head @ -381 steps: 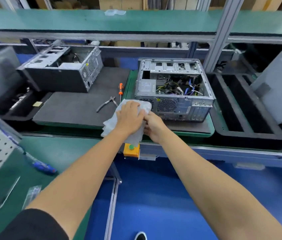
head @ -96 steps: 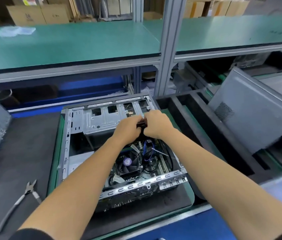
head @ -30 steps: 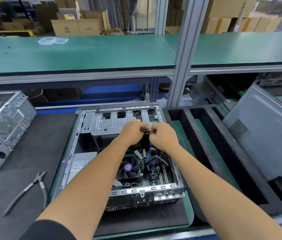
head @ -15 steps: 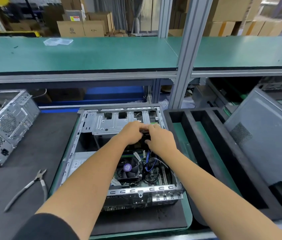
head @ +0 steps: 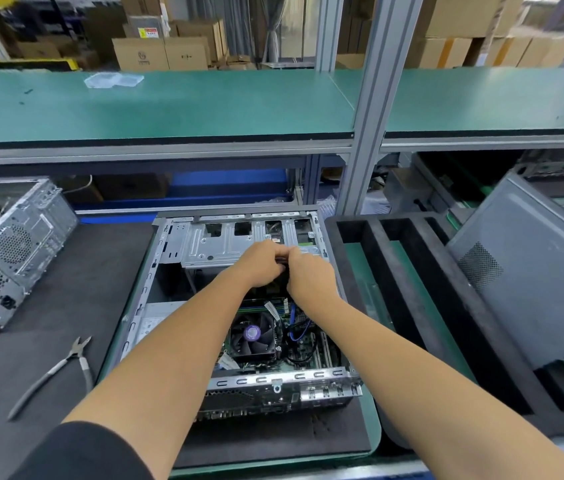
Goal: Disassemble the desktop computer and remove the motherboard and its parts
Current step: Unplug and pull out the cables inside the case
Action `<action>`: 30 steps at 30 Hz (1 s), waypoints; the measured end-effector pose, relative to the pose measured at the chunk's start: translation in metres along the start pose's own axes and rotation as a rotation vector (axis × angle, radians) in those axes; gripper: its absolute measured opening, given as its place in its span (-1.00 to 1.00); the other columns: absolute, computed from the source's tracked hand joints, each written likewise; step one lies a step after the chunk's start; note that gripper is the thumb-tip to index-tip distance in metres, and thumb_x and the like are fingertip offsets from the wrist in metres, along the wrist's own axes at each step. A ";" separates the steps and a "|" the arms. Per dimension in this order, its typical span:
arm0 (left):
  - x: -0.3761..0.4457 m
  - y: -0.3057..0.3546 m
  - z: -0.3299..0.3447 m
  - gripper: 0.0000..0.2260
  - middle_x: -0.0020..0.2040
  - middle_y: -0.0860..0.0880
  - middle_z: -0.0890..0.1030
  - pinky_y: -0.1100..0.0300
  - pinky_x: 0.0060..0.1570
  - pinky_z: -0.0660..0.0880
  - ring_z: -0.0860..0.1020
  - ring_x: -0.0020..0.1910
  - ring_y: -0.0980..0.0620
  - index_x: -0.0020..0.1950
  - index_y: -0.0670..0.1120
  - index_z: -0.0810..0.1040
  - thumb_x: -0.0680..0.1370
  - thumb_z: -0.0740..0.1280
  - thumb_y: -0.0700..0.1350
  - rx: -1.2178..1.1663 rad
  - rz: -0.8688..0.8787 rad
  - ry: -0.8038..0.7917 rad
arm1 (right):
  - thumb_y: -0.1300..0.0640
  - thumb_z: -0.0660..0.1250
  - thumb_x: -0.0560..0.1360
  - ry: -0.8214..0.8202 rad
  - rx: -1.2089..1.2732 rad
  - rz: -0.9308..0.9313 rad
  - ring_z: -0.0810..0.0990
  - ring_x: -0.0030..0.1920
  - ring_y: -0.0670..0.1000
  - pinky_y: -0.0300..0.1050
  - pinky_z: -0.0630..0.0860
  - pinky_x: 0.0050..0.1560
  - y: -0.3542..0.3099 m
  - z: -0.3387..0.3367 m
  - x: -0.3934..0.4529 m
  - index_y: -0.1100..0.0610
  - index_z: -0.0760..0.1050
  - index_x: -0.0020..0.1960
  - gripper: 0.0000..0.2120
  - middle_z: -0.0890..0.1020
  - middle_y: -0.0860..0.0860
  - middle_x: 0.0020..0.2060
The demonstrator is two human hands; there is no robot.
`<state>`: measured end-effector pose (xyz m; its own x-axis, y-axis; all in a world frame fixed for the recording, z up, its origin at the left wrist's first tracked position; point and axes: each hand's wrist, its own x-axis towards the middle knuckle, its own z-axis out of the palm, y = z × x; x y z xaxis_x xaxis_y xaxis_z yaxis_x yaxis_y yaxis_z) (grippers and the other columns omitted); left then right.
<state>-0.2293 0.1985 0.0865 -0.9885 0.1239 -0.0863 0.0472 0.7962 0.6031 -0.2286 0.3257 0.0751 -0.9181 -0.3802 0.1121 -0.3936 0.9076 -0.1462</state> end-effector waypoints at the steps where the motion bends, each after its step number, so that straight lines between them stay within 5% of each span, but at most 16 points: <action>1: 0.000 0.000 0.000 -0.66 0.13 -0.02 0.65 0.23 0.03 0.37 0.54 0.09 0.03 0.22 0.00 0.61 0.54 0.31 -0.31 -0.002 0.002 0.002 | 0.30 0.24 0.50 0.000 0.040 0.017 0.60 -0.20 0.11 -0.10 0.37 -0.34 -0.001 0.000 0.000 0.18 0.40 0.17 -0.75 0.62 0.09 -0.14; 9: 0.002 -0.001 0.000 -0.75 0.14 -0.02 0.66 0.26 0.09 0.39 0.58 0.14 -0.01 0.18 0.01 0.65 0.56 0.35 -0.23 0.000 0.016 0.047 | 0.35 0.22 0.39 0.001 0.234 0.017 0.59 -0.14 0.15 -0.11 0.43 -0.29 0.005 -0.003 0.002 0.10 0.52 0.20 -0.58 0.64 0.11 -0.15; 14: 0.004 0.001 -0.002 -0.72 0.33 -0.01 0.53 0.24 0.33 0.29 0.47 0.34 0.03 0.25 -0.11 0.60 0.55 0.35 -0.27 -0.002 -0.008 0.013 | 0.29 0.26 0.42 -0.153 0.086 -0.113 0.58 -0.15 0.20 -0.08 0.30 -0.31 -0.005 0.007 -0.025 0.16 0.34 -0.17 -0.90 0.41 0.04 -0.35; 16: 0.002 0.004 -0.003 -0.72 0.32 -0.03 0.54 0.19 0.34 0.32 0.47 0.33 0.00 0.24 -0.12 0.61 0.56 0.31 -0.29 0.000 -0.012 0.010 | 0.24 0.26 0.45 -0.165 0.087 -0.108 0.58 -0.11 0.20 -0.08 0.30 -0.32 -0.005 0.005 -0.025 0.18 0.36 0.04 -0.82 0.47 0.07 -0.27; 19: -0.007 0.013 -0.002 -0.79 0.04 -0.16 0.66 0.08 0.03 0.46 0.56 0.09 -0.15 0.00 -0.22 0.64 0.50 0.23 -0.32 0.157 0.054 0.095 | 0.22 0.23 0.45 -0.106 0.267 -0.045 0.50 -0.17 0.14 -0.10 0.31 -0.30 0.001 -0.015 -0.010 0.18 0.37 0.12 -0.75 0.47 0.06 -0.20; 23: -0.025 0.008 -0.005 -0.86 -0.42 -0.08 0.39 0.07 -0.34 0.28 0.36 -0.33 -0.10 -0.40 -0.18 0.36 0.37 0.22 -0.30 0.189 0.106 0.317 | 0.25 0.25 0.44 -0.114 0.479 -0.090 0.45 -0.24 0.08 -0.13 0.30 -0.31 0.011 -0.033 0.004 0.15 0.43 -0.16 -0.97 0.49 0.02 -0.32; 26: -0.032 -0.001 -0.003 -0.86 -0.45 -0.15 0.42 0.03 -0.36 0.30 0.35 -0.40 -0.08 -0.39 -0.20 0.43 0.39 0.26 -0.29 0.126 0.016 0.024 | 0.28 0.31 0.44 -0.074 0.643 -0.038 0.43 -0.42 -0.10 -0.24 0.32 -0.38 0.008 -0.036 0.007 0.13 0.46 -0.25 -0.88 0.46 -0.08 -0.43; 28: -0.036 -0.003 0.003 -0.97 -0.27 -0.07 0.55 0.13 -0.31 0.41 0.47 -0.30 0.01 -0.15 -0.12 0.53 0.43 0.35 -0.22 -0.050 -0.076 -0.253 | 0.30 0.34 0.43 -0.081 0.747 -0.030 0.43 -0.50 -0.13 -0.21 0.39 -0.37 0.001 -0.038 0.008 0.18 0.49 -0.27 -0.88 0.48 -0.05 -0.48; 30: -0.036 -0.002 0.008 -0.74 -0.08 0.04 0.55 0.20 -0.14 0.42 0.50 -0.14 0.09 0.05 -0.06 0.52 0.45 0.47 -0.02 -0.166 -0.112 -0.409 | 0.31 0.35 0.41 -0.087 0.828 -0.043 0.44 -0.54 -0.07 -0.23 0.40 -0.41 -0.007 -0.042 0.010 0.25 0.49 -0.28 -0.90 0.48 0.02 -0.52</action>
<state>-0.1926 0.1974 0.0822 -0.8469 0.2927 -0.4439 -0.1133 0.7163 0.6886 -0.2335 0.3229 0.1181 -0.8886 -0.4544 0.0625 -0.3035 0.4803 -0.8229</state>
